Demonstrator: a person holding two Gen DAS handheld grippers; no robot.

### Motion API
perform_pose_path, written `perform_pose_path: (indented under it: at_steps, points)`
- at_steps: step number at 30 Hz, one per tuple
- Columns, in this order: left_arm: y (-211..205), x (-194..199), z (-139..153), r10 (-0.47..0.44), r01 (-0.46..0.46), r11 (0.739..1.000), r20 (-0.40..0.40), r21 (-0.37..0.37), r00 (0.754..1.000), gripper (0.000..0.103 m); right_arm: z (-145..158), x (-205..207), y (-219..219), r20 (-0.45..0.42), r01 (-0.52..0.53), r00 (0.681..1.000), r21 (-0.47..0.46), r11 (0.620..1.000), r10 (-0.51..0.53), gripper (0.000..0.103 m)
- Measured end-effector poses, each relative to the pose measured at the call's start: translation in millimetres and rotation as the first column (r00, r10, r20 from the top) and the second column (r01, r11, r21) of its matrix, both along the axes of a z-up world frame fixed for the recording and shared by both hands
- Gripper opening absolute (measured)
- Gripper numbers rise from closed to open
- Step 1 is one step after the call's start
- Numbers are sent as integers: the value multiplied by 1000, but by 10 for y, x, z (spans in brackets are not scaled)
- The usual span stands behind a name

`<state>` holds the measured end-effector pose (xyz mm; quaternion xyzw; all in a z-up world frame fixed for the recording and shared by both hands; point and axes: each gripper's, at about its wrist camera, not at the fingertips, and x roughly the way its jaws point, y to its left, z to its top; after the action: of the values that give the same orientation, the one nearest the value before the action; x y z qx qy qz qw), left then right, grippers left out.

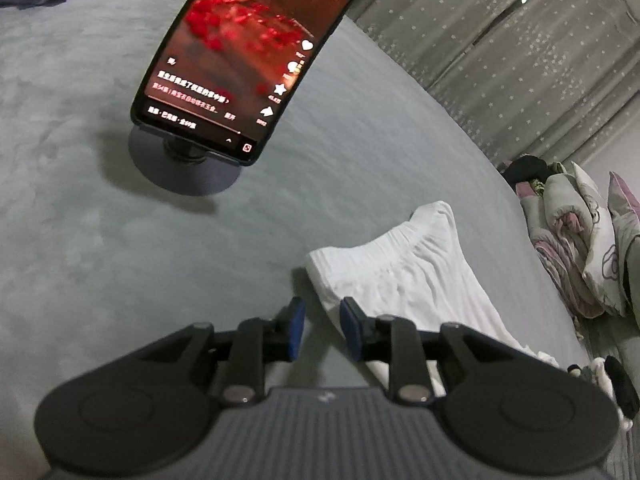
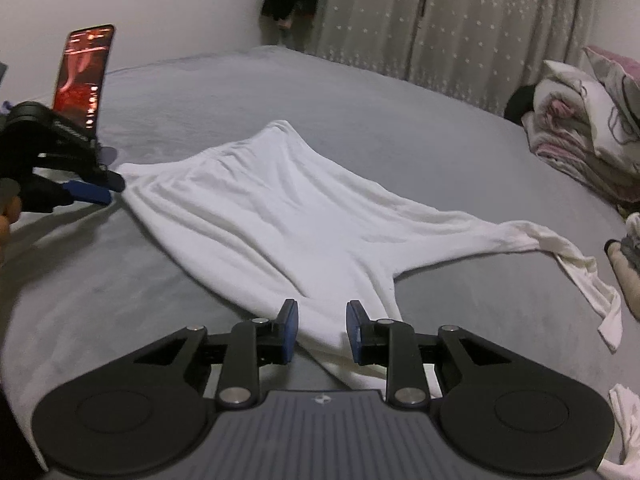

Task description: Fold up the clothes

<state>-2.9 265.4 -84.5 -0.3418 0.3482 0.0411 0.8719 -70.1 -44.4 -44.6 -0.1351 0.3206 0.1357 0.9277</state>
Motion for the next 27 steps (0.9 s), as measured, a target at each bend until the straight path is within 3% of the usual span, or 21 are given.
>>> perform_pose_path:
  at_steps: [6, 10, 14, 20, 27]
  points:
    - [-29, 30, -3, 6, -6, 1000, 4, 21, 1000, 21, -91, 122, -19, -45, 16, 999, 30, 999, -15, 24]
    - [-56, 36, 1, 2, -2, 999, 6, 47, 1000, 15, -112, 105, 23, -46, -1, 999, 23, 1000, 3, 4]
    - [-45, 17, -3, -1, 1, 999, 5, 41, 1000, 8, -61, 13, 39, -10, -2, 1000, 15, 1000, 3, 3]
    - [-5, -23, 15, -1, 1, 1000, 15, 27, 1000, 6, 89, -177, 21, 20, -41, 999, 20, 999, 40, 3]
    - [60, -81, 41, 7, -7, 1000, 16, 8, 1000, 6, 190, -379, 41, -13, -98, 995, 63, 993, 99, 3]
